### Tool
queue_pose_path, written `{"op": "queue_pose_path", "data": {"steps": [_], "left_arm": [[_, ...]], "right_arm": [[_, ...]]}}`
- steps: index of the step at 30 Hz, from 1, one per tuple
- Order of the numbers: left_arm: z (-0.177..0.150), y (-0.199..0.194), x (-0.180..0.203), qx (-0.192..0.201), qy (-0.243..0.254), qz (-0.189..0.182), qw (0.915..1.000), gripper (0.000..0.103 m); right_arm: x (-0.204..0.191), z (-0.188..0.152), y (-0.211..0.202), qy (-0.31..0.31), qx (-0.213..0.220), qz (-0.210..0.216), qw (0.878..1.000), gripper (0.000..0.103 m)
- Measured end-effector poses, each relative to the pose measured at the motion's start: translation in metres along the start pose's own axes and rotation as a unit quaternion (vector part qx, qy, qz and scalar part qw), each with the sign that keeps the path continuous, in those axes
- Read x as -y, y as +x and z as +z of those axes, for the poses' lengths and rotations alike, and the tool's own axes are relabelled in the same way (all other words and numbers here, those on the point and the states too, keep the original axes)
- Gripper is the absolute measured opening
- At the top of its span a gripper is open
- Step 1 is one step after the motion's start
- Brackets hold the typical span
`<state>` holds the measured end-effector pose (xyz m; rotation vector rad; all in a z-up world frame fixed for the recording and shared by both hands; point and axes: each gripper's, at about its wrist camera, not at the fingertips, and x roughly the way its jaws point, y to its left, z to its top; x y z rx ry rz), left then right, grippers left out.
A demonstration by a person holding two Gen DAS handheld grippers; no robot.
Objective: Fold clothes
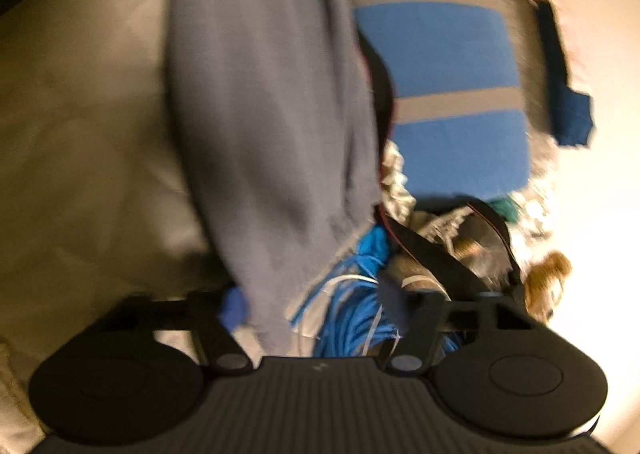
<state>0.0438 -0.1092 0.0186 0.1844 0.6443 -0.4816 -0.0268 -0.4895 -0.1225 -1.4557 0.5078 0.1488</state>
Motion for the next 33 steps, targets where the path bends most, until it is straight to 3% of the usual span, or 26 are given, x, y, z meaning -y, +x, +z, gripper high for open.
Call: {"op": "queue_pose_path", "data": {"steps": [2, 4, 9, 13, 18, 22, 24, 27, 30, 33], "left_arm": [[-0.006, 0.000, 0.015, 0.007, 0.065, -0.002, 0.9979, 0.081], [-0.016, -0.001, 0.032, 0.019, 0.142, 0.003, 0.9897, 0.081], [-0.045, 0.007, 0.068, 0.023, 0.297, 0.025, 0.9542, 0.081], [-0.060, 0.019, 0.079, 0.019, 0.360, 0.063, 0.9305, 0.081], [-0.064, 0.039, 0.078, 0.003, 0.390, 0.121, 0.9130, 0.081], [-0.070, 0.050, 0.076, -0.009, 0.426, 0.154, 0.8913, 0.081], [-0.070, 0.051, 0.071, -0.022, 0.435, 0.148, 0.8877, 0.081], [-0.065, 0.046, 0.059, -0.046, 0.428, 0.131, 0.8929, 0.081], [-0.063, 0.039, 0.042, -0.078, 0.432, 0.125, 0.8900, 0.081], [-0.063, 0.028, 0.017, -0.094, 0.422, 0.115, 0.8944, 0.081]], "right_arm": [[-0.003, 0.002, 0.001, -0.018, -0.003, 0.014, 1.000, 0.026], [0.002, 0.003, 0.000, -0.018, -0.001, 0.005, 1.000, 0.026], [0.026, 0.002, -0.003, -0.008, -0.001, -0.003, 1.000, 0.022], [0.042, 0.001, -0.008, -0.003, -0.001, -0.007, 1.000, 0.022], [0.061, 0.003, -0.011, 0.021, 0.001, -0.011, 1.000, 0.020], [0.068, 0.003, -0.012, 0.028, 0.004, -0.012, 1.000, 0.020], [0.067, 0.002, -0.012, 0.024, 0.003, -0.012, 1.000, 0.020], [0.064, 0.001, -0.011, 0.021, 0.002, -0.012, 1.000, 0.020], [0.058, 0.000, -0.010, 0.022, -0.002, -0.009, 1.000, 0.021], [0.053, -0.002, -0.009, 0.024, -0.005, -0.005, 1.000, 0.021]]}}
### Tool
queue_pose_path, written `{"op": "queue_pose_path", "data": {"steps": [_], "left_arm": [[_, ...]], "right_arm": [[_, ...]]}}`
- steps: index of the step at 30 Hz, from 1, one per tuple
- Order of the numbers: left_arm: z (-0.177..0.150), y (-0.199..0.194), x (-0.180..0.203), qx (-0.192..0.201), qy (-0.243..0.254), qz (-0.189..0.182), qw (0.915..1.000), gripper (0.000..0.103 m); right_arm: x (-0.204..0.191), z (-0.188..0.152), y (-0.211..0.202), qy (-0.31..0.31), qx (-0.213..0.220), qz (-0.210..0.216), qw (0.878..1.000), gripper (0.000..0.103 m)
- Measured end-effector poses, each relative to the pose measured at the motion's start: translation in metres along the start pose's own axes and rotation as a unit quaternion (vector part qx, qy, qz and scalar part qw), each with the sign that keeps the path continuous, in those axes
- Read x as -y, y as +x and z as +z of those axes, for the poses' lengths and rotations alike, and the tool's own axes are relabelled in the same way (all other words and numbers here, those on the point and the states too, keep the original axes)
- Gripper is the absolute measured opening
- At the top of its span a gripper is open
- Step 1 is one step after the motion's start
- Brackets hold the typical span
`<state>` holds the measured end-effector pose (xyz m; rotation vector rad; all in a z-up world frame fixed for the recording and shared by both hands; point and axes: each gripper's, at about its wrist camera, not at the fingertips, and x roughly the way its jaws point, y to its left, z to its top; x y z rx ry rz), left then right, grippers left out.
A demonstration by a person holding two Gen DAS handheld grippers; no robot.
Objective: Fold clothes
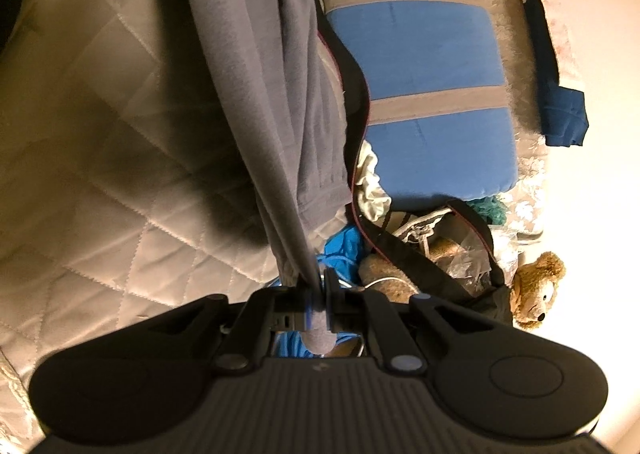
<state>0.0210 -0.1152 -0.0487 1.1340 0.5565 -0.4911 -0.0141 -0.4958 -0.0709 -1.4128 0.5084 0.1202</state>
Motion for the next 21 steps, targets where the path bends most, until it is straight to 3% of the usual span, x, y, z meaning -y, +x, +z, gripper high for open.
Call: {"op": "queue_pose_path", "data": {"steps": [8, 15, 17, 21], "left_arm": [[-0.052, -0.001, -0.030, -0.032, -0.017, -0.006, 0.9993, 0.080], [-0.065, -0.005, -0.044, -0.024, 0.030, 0.035, 0.9986, 0.078], [-0.064, -0.009, -0.058, -0.011, 0.006, 0.026, 0.9996, 0.074], [-0.063, -0.013, -0.082, 0.018, -0.070, 0.005, 0.9974, 0.056]], "right_arm": [[-0.009, -0.003, 0.003, 0.000, -0.004, 0.010, 1.000, 0.022], [-0.016, -0.003, 0.004, -0.012, -0.009, 0.014, 1.000, 0.023], [-0.016, -0.003, 0.004, -0.013, -0.010, 0.016, 1.000, 0.023], [-0.017, -0.003, 0.007, -0.015, -0.012, 0.020, 1.000, 0.024]]}}
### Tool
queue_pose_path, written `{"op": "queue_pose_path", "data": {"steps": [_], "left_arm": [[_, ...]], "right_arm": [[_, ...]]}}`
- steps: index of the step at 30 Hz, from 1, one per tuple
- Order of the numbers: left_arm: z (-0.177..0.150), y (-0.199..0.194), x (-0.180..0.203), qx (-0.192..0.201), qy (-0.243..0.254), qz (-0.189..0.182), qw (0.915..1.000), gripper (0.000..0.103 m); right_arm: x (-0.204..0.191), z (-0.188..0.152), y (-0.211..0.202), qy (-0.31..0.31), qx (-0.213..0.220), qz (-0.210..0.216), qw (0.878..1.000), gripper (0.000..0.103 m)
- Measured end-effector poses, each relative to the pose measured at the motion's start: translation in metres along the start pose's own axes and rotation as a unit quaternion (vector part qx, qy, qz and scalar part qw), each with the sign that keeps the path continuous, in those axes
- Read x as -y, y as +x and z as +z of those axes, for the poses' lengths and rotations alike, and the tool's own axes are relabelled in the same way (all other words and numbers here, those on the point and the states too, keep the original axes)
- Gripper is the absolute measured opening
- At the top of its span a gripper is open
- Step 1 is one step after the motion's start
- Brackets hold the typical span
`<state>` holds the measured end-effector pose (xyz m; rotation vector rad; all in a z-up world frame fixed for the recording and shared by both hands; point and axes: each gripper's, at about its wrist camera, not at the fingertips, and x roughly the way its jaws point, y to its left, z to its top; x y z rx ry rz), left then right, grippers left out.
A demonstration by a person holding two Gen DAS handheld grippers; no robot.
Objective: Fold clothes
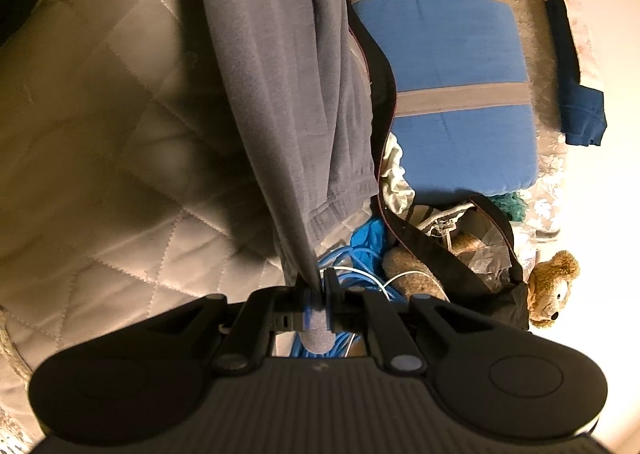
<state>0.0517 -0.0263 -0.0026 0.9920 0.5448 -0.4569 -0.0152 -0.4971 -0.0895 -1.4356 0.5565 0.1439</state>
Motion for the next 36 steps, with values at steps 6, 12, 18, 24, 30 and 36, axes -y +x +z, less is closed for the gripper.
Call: {"op": "queue_pose_path", "data": {"steps": [6, 12, 18, 24, 30, 36], "left_arm": [[0.004, 0.009, -0.016, -0.005, -0.081, -0.061, 0.9949, 0.046], [-0.003, 0.024, -0.028, -0.031, -0.134, -0.095, 0.9859, 0.002], [-0.009, -0.001, -0.018, -0.025, -0.109, -0.079, 0.9906, 0.001], [-0.019, -0.036, 0.003, -0.038, -0.071, -0.071, 0.9942, 0.001], [-0.027, -0.070, 0.043, -0.041, -0.033, -0.075, 0.9958, 0.001], [-0.032, -0.079, 0.083, -0.058, 0.012, -0.092, 0.9940, 0.001]], "right_arm": [[0.000, 0.002, 0.001, -0.006, -0.002, 0.002, 1.000, 0.024], [0.001, 0.002, 0.000, -0.006, -0.002, 0.001, 1.000, 0.023], [0.003, 0.001, 0.001, -0.001, -0.002, -0.002, 1.000, 0.023], [0.002, 0.000, -0.001, 0.013, -0.001, -0.002, 1.000, 0.023], [-0.002, -0.002, 0.000, 0.024, -0.004, 0.011, 1.000, 0.023], [-0.009, -0.007, 0.001, 0.026, -0.012, 0.019, 0.999, 0.022]]}}
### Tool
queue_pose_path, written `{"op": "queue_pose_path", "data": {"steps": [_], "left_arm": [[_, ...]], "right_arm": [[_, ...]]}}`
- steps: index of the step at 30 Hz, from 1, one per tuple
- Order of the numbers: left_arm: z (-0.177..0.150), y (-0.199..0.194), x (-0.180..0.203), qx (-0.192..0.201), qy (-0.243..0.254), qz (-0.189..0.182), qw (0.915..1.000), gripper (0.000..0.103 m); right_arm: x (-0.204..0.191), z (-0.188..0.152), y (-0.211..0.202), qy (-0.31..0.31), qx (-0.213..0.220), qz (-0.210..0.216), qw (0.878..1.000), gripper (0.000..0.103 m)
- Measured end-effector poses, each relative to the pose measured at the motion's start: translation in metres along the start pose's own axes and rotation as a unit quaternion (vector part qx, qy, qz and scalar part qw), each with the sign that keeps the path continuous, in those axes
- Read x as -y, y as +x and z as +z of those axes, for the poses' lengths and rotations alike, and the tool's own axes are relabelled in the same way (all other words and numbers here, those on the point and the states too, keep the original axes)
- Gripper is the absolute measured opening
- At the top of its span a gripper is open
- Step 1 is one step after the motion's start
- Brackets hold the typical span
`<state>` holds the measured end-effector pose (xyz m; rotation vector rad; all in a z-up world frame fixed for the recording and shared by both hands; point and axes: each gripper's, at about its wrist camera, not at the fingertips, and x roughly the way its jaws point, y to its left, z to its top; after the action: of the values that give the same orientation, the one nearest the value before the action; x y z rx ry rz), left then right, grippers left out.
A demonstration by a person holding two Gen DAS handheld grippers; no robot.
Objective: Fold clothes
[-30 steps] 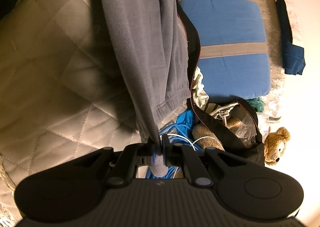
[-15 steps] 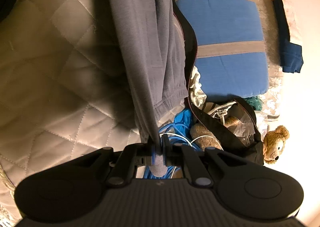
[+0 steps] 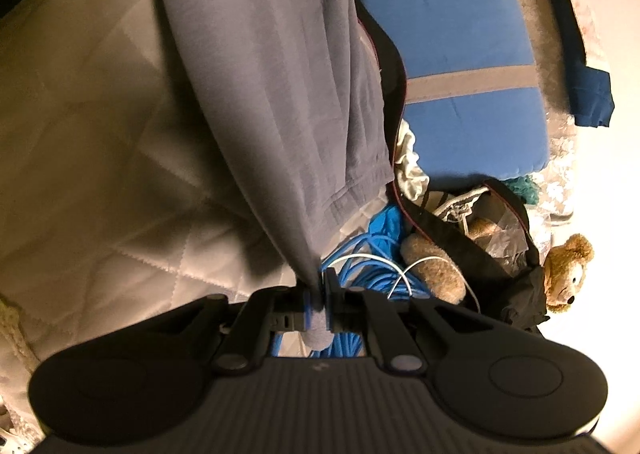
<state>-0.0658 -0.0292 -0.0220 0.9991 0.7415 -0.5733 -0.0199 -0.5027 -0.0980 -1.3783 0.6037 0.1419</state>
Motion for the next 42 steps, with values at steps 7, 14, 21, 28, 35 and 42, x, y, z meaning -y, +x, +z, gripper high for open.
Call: {"op": "queue_pose_path", "data": {"steps": [7, 14, 21, 28, 35, 42], "left_arm": [[-0.001, -0.007, 0.000, -0.004, 0.005, 0.004, 1.0000, 0.001], [0.001, -0.009, -0.003, -0.019, 0.003, 0.004, 0.9998, 0.001], [-0.012, -0.027, -0.033, -0.005, -0.056, 0.020, 0.9982, 0.004], [-0.011, -0.034, -0.059, 0.020, -0.124, 0.062, 0.9901, 0.013], [-0.012, -0.029, -0.077, 0.026, -0.182, 0.123, 0.9753, 0.065], [-0.042, -0.023, -0.119, 0.002, -0.317, 0.146, 0.9371, 0.068]], "right_arm": [[-0.005, 0.000, 0.001, 0.001, -0.010, 0.009, 1.000, 0.017], [-0.013, 0.002, 0.003, -0.013, -0.023, 0.021, 0.999, 0.018], [-0.001, -0.002, -0.007, 0.015, -0.025, 0.028, 0.999, 0.083], [0.039, 0.021, -0.046, 0.098, 0.027, 0.037, 0.994, 0.102], [0.064, 0.093, -0.094, 0.154, 0.121, 0.035, 0.980, 0.103], [0.046, 0.179, -0.140, 0.177, 0.238, 0.074, 0.952, 0.103]]}}
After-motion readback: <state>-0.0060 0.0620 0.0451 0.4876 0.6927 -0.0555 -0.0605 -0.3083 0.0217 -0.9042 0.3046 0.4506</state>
